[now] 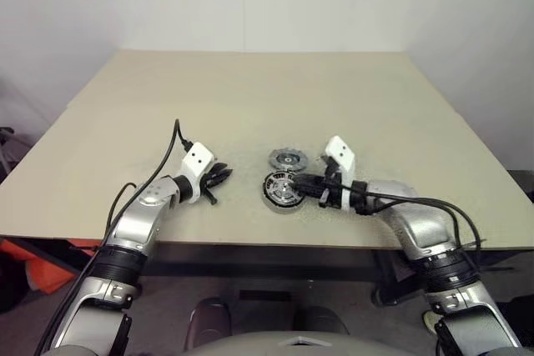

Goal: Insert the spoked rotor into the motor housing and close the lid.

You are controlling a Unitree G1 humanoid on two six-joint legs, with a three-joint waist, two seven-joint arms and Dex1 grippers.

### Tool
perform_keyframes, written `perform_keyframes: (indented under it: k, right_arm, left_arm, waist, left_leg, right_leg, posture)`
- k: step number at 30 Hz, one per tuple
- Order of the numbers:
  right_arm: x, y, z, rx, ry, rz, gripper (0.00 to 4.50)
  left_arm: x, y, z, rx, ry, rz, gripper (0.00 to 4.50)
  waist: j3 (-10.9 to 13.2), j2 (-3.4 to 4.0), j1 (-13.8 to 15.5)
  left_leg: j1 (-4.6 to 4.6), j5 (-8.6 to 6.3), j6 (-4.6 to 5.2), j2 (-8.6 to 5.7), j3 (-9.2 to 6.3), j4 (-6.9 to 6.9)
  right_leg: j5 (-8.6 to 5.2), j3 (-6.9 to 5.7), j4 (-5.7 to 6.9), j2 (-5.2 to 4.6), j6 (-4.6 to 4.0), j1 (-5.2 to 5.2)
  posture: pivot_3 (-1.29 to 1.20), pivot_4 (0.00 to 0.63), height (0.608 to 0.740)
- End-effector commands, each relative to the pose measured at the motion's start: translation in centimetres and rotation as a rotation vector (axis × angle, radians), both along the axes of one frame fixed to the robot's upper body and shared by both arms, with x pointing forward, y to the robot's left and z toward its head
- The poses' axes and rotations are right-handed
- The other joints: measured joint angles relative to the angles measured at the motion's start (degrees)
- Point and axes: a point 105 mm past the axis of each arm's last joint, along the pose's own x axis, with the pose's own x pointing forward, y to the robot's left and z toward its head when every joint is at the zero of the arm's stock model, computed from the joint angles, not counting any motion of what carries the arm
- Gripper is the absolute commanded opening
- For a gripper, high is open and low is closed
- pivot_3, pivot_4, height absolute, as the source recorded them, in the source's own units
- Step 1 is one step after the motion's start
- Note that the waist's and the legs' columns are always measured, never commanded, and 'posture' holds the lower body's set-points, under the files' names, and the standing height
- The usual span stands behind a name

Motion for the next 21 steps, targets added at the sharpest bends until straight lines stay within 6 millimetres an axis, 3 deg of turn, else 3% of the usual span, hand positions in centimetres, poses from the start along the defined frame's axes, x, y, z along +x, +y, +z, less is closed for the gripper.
perform_keyframes:
  k: [1,4,8,12,13,15,18,21]
  right_arm:
    - [0.2,0.5,3.3,0.033,-0.119,0.036,0.91]
    - [0.9,0.1,3.4,-0.045,-0.183,0.027,0.91]
    - [1.4,-1.4,3.5,-0.284,-0.305,0.140,0.91]
    - [2.1,-3.2,4.5,-0.533,-0.449,0.282,1.84]
    - [1.6,-3.3,4.9,-0.637,-0.506,0.396,2.13]
    - [0.3,-3.4,5.6,-0.772,-0.570,0.609,2.13]
    - [-0.3,-3.7,6.0,-0.859,-0.593,0.783,2.13]
    - [0.2,-4.7,4.9,-0.989,-0.609,0.915,2.13]
  left_arm:
    - [0.3,-0.4,1.3,0.000,-0.055,-0.011,1.00]
    - [0.5,-0.5,1.4,-0.001,-0.056,-0.012,1.00]
    - [0.8,-0.5,1.6,-0.002,-0.060,-0.015,1.00]
    - [1.0,-0.6,1.6,-0.003,-0.063,-0.018,1.00]
    - [1.1,-0.6,1.6,-0.004,-0.064,-0.017,1.00]
    - [1.3,-0.7,1.5,-0.005,-0.065,-0.018,1.00]
    - [1.4,-1.0,1.5,-0.007,-0.071,-0.020,1.00]
    - [1.6,-1.3,1.5,-0.018,-0.080,-0.010,1.00]
  waist:
    - [0.0,0.01,-0.1]
    - [0.0,0.02,-0.1]
    - [0.0,0.02,0.0]
    - [0.0,0.03,0.0]
    - [0.0,0.04,0.0]
    - [0.0,0.07,0.0]
    - [0.0,0.08,-0.2]
    - [0.0,0.07,-0.1]
  left_leg:
    - [-0.01,0.01,-0.01,0.04,0.01,-0.01]
    - [-0.22,0.01,-0.02,0.08,0.04,-0.10]
    - [-0.72,0.00,0.00,0.03,0.05,-0.03]
    - [-0.77,-0.02,0.03,0.02,0.05,0.04]
    - [-0.77,-0.02,0.03,0.04,0.05,0.05]
    - [-0.79,-0.02,0.03,0.05,0.05,0.08]
    - [-0.80,-0.06,0.10,0.08,0.06,0.11]
    - [-0.82,-0.08,0.16,0.09,0.05,0.23]
  right_leg:
    - [0.01,0.00,0.02,0.05,-0.02,-0.06]
    - [0.20,0.01,0.03,0.12,-0.43,-0.30]
    - [0.25,0.00,0.02,0.07,-0.52,-0.68]
    - [0.25,-0.03,0.03,0.04,-0.52,-0.71]
    - [0.25,-0.03,0.04,0.04,-0.52,-0.71]
    - [0.25,-0.04,0.08,0.04,-0.52,-0.73]
    - [0.26,-0.04,0.10,0.06,-0.54,-0.75]
    - [0.28,-0.06,0.14,0.05,-0.58,-0.74]
  posture:
    - [0.00,0.000,0.740]
    - [0.00,0.000,0.740]
    - [0.00,0.000,0.740]
    - [0.00,0.000,0.740]
    - [0.00,0.000,0.740]
    - [0.00,0.000,0.740]
    - [0.00,0.000,0.740]
    - [0.00,0.000,0.740]
